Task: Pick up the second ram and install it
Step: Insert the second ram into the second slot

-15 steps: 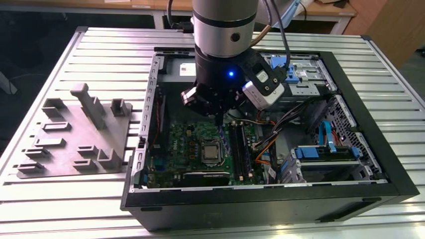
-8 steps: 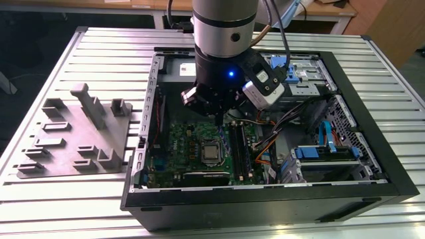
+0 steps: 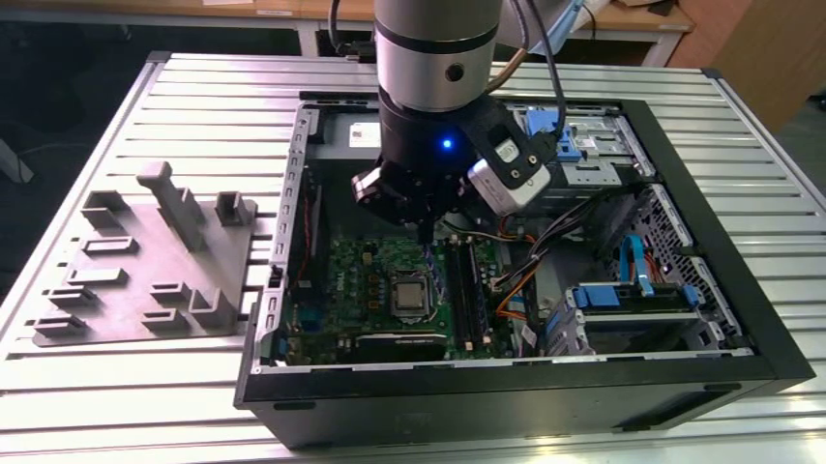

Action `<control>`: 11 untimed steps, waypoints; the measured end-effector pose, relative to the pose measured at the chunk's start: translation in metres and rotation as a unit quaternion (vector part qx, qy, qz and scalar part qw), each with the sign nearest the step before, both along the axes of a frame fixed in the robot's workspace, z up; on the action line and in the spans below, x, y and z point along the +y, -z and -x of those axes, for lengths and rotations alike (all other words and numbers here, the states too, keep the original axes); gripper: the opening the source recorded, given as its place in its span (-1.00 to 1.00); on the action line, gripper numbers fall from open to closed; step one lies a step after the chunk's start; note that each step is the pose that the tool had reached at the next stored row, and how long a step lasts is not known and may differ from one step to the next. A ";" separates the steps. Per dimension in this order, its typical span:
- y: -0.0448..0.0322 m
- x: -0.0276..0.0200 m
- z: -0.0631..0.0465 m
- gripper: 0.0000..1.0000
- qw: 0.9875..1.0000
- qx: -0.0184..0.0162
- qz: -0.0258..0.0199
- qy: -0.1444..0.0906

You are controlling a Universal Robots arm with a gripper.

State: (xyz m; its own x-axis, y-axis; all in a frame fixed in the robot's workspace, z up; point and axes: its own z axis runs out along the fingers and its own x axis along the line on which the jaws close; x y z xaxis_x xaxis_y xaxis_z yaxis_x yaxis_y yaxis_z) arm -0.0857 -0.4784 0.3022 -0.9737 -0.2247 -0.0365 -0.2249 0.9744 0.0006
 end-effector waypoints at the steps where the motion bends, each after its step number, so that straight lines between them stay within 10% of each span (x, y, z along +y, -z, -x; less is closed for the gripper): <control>1: 0.0000 0.0000 0.000 -0.77 1.000 0.000 0.000 0.000; 11: 0.0004 0.0000 0.000 -0.77 0.999 0.000 0.000 0.039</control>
State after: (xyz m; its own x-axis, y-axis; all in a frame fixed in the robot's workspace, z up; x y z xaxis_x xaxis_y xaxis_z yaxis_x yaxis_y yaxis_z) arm -0.0856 -0.4784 0.3018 -0.9884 -0.1475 -0.0365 -0.1476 0.9891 0.0005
